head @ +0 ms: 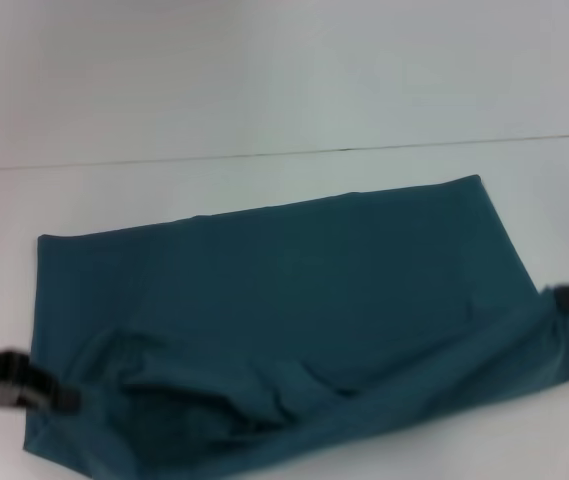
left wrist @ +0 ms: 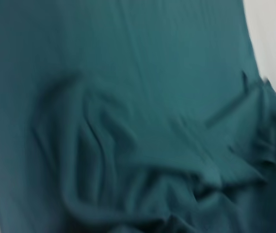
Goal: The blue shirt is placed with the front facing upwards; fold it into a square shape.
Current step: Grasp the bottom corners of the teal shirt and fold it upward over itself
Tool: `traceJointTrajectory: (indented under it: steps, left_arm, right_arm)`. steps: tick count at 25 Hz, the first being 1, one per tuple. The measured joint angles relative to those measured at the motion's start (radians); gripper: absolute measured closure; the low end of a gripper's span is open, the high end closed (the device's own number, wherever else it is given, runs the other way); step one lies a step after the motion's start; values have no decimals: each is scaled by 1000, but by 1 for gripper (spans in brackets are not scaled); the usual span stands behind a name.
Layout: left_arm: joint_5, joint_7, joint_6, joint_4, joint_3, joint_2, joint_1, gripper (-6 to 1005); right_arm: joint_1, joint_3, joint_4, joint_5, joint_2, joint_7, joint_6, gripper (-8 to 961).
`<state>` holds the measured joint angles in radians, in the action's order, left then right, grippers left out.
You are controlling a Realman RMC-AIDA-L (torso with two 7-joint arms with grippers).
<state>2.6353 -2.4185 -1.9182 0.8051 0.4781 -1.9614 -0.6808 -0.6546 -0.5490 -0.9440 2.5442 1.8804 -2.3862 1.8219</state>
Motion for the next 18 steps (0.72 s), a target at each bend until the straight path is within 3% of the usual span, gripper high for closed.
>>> traceJointTrajectory:
  steps: [1, 5, 11, 18]
  left_arm:
    - [1, -52, 71, -17, -2, 14, -33, 893]
    - [1, -112, 177, -32, -1, 24, -70, 892]
    - [-2, -204, 350, -56, 10, 26, -121, 890]
    - [4, -301, 504, -90, 103, 22, -178, 888]
  right_arm:
    - [-3, 13, 0, -4, -2, -7, -20, 895]
    - [-13, 43, 1, -42, -6, -35, -111, 894]
    - [-19, 48, 9, -91, -6, -96, -275, 893]
    - [-40, 18, 48, -123, 12, -121, -432, 895]
